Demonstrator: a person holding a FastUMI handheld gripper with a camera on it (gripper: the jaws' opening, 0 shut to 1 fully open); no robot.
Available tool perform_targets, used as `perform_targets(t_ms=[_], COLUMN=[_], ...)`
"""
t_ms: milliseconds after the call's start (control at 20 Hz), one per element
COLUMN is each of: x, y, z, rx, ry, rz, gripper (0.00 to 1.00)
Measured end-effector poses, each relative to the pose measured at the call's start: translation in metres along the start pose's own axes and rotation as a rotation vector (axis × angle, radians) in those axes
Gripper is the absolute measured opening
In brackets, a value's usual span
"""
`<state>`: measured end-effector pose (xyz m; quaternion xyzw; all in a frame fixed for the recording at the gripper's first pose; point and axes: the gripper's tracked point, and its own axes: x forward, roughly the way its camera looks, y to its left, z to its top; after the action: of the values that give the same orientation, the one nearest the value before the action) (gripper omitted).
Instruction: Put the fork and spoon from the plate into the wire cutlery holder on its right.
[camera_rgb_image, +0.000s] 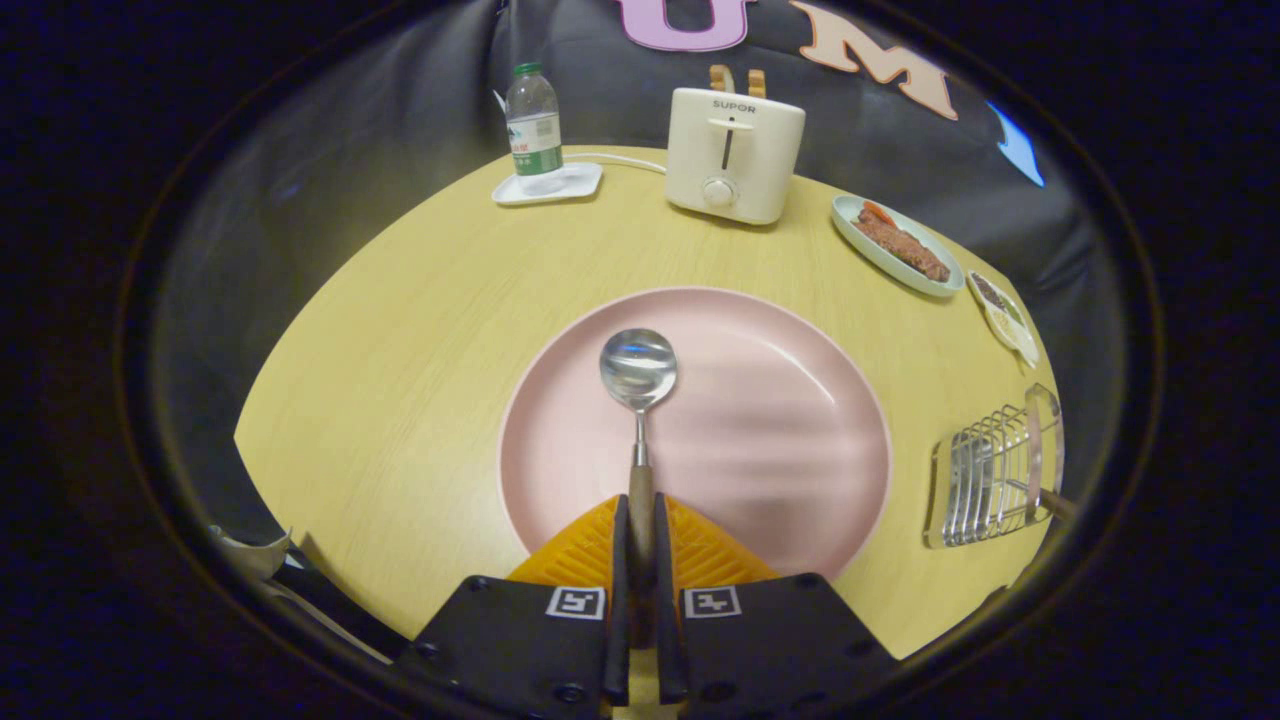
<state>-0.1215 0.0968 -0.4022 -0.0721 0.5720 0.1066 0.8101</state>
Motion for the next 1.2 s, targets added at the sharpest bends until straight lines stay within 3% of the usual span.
perform_targets(t_ms=[50, 550, 1200], x=[0.001, -0.034, -0.093], y=[-0.001, -0.031, -0.114], z=[0.001, 0.012, 0.022], rx=[-0.005, -0.028, -0.064], ry=[0.008, 0.029, 0.110], rz=[-0.001, 0.005, 0.021], gripper=[0.08, 0.08, 0.08])
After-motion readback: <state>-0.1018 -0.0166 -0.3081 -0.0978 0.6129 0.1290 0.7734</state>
